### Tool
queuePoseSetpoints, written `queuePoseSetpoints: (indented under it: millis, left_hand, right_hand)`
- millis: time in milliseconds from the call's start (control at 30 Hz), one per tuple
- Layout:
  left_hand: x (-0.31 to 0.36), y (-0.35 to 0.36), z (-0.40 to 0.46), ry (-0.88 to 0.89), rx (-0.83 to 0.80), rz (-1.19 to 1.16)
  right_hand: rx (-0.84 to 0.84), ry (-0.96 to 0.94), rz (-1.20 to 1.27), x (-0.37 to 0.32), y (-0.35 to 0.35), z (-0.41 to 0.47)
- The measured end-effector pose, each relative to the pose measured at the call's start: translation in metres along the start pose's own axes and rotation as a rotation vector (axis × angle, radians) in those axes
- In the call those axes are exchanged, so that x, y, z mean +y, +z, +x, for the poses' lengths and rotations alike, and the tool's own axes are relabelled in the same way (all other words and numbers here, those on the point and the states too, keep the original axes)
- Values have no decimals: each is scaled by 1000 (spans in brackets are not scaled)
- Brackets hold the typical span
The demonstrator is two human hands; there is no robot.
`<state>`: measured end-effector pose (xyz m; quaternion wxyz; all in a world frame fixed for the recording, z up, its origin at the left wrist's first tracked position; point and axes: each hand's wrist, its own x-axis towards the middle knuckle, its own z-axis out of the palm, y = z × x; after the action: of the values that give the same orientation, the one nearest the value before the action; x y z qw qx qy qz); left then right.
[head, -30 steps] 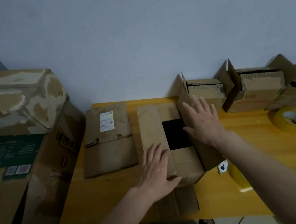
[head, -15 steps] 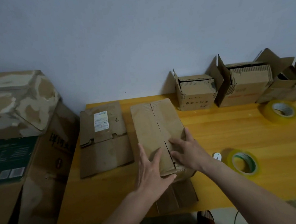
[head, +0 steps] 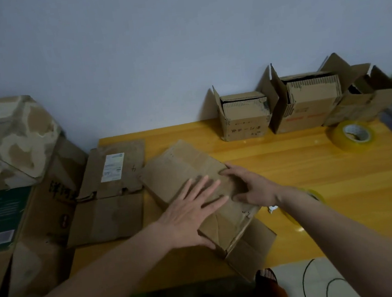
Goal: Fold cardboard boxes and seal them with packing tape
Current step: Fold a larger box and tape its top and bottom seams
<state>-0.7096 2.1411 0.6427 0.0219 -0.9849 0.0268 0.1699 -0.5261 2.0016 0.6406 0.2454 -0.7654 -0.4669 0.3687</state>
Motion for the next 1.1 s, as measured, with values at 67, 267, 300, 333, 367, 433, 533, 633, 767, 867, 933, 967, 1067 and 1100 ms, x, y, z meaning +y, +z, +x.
queuePoseSetpoints:
  millis: [67,267,300,333,367,433,533,633,767,867,933,967,1067,1100]
  left_hand:
    - [2,6,15,-5,-33,-17]
    - [40,1,49,-264,5,-126]
    - [51,-2,55,-316,-1,-141]
    - [63,-4,62,-369,-6,-160]
    - [74,-7,68,-420,-11,-181]
    - [91,-12,81,-504,-22,-223]
    - [99,-15,95,-560,-30,-260]
    - [98,-17,102,-535,0,-240]
    - [95,-17,109,-405,56,-168]
    - [93,-16,112,-375,66,-174]
    - [92,-17,112,-368,70,-170]
    - [92,-17,112,-366,70,-171]
    - [90,-15,112,-361,65,-176]
    - [89,-15,111,-360,66,-179]
  right_hand:
    - [98,54,41,5,-3,-6]
    - [469,389,141,46,-8,-35]
    - [471,379,209,51,-8,-38]
    - [473,349,271,53,-9,-40]
    - [485,323,315,56,-10,-42]
    - [586,326,365,66,-14,-45]
    - [693,535,301,99,-20,-55]
    - [524,729,61,133,-12,-70]
    - [262,794,-191,161,12,-79]
    - [175,770,-253,173,27,-84]
    - [199,743,-315,180,33,-85]
    - [226,747,-318,184,33,-85]
    - [284,721,-248,187,27,-86]
    - [330,699,-186,187,24,-86]
